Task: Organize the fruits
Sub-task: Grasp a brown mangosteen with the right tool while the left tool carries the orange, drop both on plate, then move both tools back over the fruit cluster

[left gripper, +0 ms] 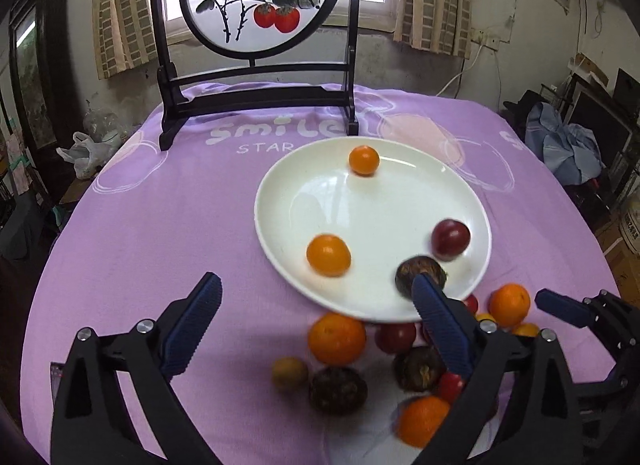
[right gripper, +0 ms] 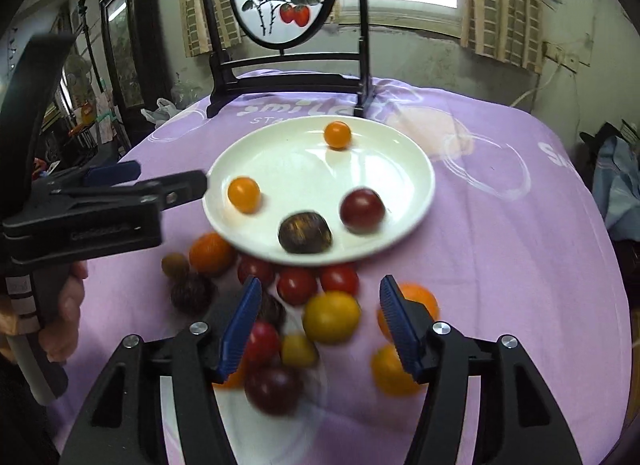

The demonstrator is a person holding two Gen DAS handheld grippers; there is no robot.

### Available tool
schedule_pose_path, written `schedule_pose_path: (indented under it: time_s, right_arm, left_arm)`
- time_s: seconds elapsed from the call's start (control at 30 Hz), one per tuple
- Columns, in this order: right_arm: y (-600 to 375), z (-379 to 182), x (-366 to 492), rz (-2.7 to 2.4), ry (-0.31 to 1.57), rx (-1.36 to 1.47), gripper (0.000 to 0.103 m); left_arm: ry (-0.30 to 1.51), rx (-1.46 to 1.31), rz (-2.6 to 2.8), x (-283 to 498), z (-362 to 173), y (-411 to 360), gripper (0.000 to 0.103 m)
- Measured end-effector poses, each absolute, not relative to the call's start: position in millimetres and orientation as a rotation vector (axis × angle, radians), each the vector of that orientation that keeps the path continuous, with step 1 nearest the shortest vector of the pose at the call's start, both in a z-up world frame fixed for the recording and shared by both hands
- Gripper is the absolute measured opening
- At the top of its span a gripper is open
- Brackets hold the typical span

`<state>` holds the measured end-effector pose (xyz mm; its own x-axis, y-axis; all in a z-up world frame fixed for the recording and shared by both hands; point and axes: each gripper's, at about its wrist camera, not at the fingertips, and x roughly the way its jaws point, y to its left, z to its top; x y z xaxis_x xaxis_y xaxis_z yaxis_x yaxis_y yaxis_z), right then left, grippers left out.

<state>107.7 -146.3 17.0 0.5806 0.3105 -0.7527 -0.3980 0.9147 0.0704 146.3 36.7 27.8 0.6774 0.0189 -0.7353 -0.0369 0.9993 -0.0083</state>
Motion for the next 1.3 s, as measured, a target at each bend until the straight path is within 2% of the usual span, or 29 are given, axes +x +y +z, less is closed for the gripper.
schedule_pose_path:
  time_s: [0.3,0.5,0.77,1.17,1.2,1.27,1.3]
  right_arm:
    - [-182,-11,50,0.385,0.911,-0.028,0.063]
    - [-177,-27,32,0.381,0.949,-0.058,0.063]
    - [-152,-38,36,0.381,0.982,-0.150,0.063]
    - [-121,-45,70,0.376,0.979,-0.231,0.063]
    - [-119,-44,72,0.375,0.972,-0.235,0.062]
    - [-118,-44,75,0.393,0.973,-0.225,0.053]
    - [-118,-44,75,0.406,0.974,-0.212,0.043]
  left_arm:
    - [0.910,-0.048,0.017,80,-6,34,0.094]
    - [0.902,-0.050,0.008,56,-20,32,0.094]
    - [0.808,-0.025,0.024,53,-18,39,0.094]
    - [0.867,-0.122,-0.043,60,-25,48,0.094]
    - [0.871,-0.121,-0.046,61,-26,47,0.094]
    - [0.880,-0.118,-0.054,61,-28,45,0.094]
    - [0.884,-0.120,-0.059,62,-29,45,0.094]
